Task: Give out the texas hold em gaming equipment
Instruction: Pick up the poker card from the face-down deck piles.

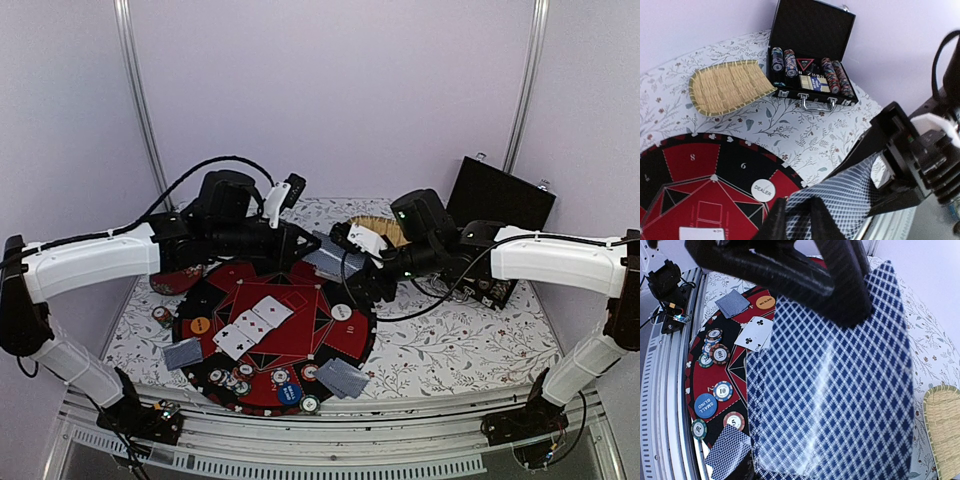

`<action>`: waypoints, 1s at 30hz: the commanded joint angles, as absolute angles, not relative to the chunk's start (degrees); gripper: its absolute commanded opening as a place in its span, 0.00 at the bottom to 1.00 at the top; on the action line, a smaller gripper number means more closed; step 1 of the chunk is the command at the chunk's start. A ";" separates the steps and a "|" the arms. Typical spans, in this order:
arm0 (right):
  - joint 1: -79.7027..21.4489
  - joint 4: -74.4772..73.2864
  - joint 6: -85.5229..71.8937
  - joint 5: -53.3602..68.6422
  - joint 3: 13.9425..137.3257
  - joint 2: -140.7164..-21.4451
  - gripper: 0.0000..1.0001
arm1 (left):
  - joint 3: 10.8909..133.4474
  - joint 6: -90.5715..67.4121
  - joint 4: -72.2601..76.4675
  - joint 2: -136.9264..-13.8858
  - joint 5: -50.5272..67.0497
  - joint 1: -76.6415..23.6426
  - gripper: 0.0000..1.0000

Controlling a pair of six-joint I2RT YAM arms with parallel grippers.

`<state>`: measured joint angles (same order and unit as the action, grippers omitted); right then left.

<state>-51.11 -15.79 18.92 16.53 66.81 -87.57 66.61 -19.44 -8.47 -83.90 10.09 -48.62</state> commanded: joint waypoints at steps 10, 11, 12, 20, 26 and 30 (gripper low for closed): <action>-50.36 -15.17 20.21 13.62 66.54 -86.09 0.44 | 64.16 -18.81 -9.20 -76.68 14.58 -45.96 0.00; -49.87 -15.25 20.15 13.63 66.35 -86.01 0.44 | 63.79 -18.76 -9.15 -75.55 15.39 -45.43 0.00; -49.33 -15.30 19.93 13.58 66.17 -85.96 0.44 | 63.31 -18.80 -8.92 -74.31 16.17 -44.75 0.00; -45.90 -16.06 19.42 12.71 64.04 -85.22 0.44 | 61.62 -15.83 -11.29 -69.23 20.27 -34.54 0.00; -45.85 -16.82 19.68 13.45 63.25 -83.24 0.44 | 65.14 -8.02 -17.46 -84.76 23.15 -28.94 0.00; -45.83 -17.31 19.65 13.60 63.09 -82.78 0.44 | 69.66 -4.01 -18.18 -95.69 29.66 -29.04 0.00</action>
